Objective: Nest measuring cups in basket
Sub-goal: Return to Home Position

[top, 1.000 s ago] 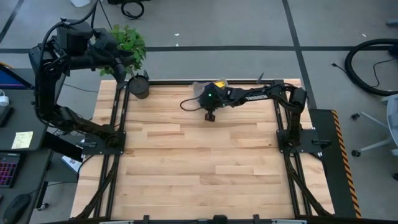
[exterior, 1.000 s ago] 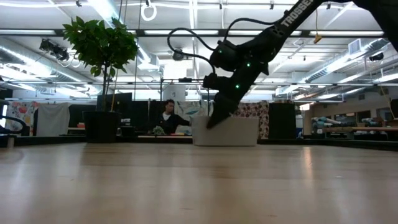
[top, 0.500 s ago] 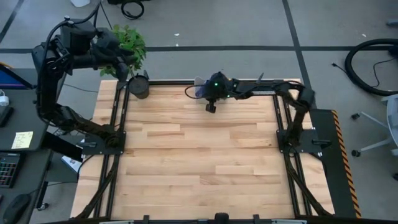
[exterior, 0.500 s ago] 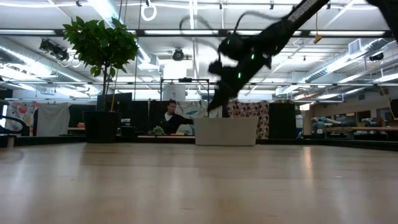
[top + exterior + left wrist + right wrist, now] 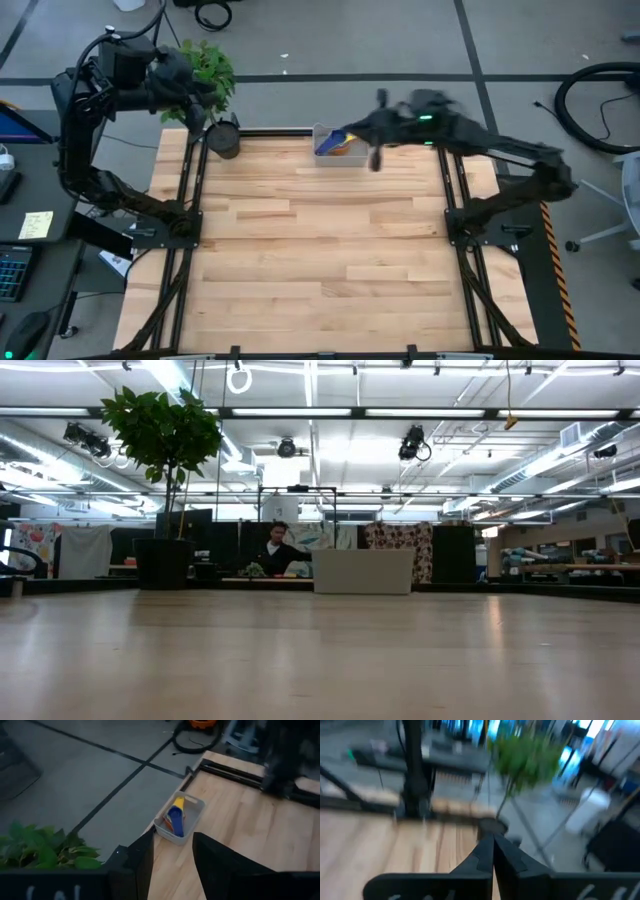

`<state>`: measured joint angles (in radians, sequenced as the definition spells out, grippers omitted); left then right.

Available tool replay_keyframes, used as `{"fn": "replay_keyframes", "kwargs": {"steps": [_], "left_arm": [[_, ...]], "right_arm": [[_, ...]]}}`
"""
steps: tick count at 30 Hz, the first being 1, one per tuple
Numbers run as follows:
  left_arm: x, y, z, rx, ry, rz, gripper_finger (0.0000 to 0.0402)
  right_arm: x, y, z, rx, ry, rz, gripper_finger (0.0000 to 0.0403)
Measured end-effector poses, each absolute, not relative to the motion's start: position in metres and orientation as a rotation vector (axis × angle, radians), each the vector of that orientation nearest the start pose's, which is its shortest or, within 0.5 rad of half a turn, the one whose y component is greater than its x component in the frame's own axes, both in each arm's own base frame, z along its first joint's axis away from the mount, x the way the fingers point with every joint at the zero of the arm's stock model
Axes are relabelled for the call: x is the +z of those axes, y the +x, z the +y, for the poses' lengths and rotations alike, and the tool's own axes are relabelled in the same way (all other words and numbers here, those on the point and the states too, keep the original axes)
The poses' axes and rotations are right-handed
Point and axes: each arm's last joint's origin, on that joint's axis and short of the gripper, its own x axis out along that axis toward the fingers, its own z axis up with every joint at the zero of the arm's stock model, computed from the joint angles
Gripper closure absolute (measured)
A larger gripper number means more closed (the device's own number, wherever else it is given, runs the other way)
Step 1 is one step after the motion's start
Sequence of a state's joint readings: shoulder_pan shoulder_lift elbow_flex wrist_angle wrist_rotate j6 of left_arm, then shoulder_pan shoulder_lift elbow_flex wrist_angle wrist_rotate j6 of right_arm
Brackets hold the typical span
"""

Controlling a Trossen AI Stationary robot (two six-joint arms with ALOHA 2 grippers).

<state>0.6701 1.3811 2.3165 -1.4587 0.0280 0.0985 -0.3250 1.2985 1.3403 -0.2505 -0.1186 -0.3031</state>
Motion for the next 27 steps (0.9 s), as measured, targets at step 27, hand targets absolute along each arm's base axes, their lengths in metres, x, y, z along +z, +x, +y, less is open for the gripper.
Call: {"fn": "replay_keyframes", "kwargs": {"steps": [27], "left_arm": [[0.549,-0.057,-0.054,0.411,0.144,0.132,0.0260]], "right_arm": [[0.489,0.019,0.000,-0.099,-0.202,-0.290,0.0389]]}}
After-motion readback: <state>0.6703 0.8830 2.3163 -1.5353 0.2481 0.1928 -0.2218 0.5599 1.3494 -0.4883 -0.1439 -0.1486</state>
